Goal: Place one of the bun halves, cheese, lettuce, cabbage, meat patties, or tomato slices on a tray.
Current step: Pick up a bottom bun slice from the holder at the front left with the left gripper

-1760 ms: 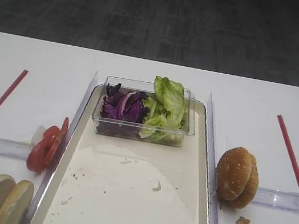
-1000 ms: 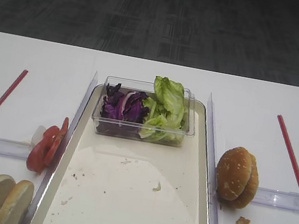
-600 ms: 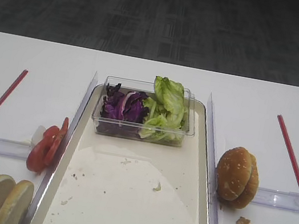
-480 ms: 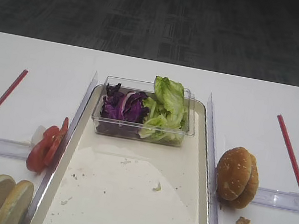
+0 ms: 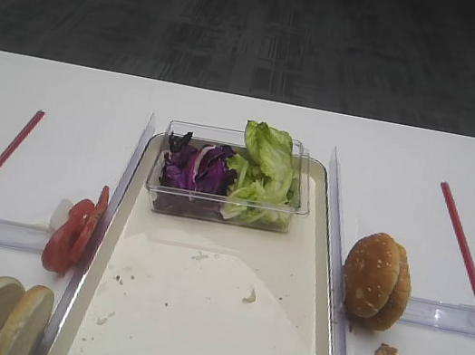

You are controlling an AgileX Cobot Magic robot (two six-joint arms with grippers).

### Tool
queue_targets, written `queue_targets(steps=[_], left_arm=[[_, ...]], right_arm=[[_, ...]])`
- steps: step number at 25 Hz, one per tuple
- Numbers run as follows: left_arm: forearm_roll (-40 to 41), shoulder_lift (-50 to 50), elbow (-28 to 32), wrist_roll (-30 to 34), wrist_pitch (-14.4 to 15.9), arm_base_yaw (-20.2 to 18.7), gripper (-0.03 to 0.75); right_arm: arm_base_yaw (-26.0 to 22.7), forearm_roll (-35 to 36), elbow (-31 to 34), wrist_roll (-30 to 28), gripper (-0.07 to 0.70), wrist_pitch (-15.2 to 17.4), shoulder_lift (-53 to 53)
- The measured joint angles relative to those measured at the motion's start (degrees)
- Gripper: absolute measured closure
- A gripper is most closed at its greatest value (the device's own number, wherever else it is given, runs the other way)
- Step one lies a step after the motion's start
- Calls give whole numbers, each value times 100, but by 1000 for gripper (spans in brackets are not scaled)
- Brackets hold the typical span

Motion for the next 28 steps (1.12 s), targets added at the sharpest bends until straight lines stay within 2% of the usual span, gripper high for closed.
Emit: queue_targets(steps=[7,14,23,28], left_arm=[[-10,576,0,0,0,0,304],[-10,1368,-14,-270,59,-272,304],[-10,2360,-483,-416,412,-281,304],[-10,2817,-832,-421,447,-359,304]], right_arm=[[0,0,0,0,139,0,0],[0,0,0,0,139,0,0],[0,0,0,0,139,0,0],[0,0,0,0,139,0,0]])
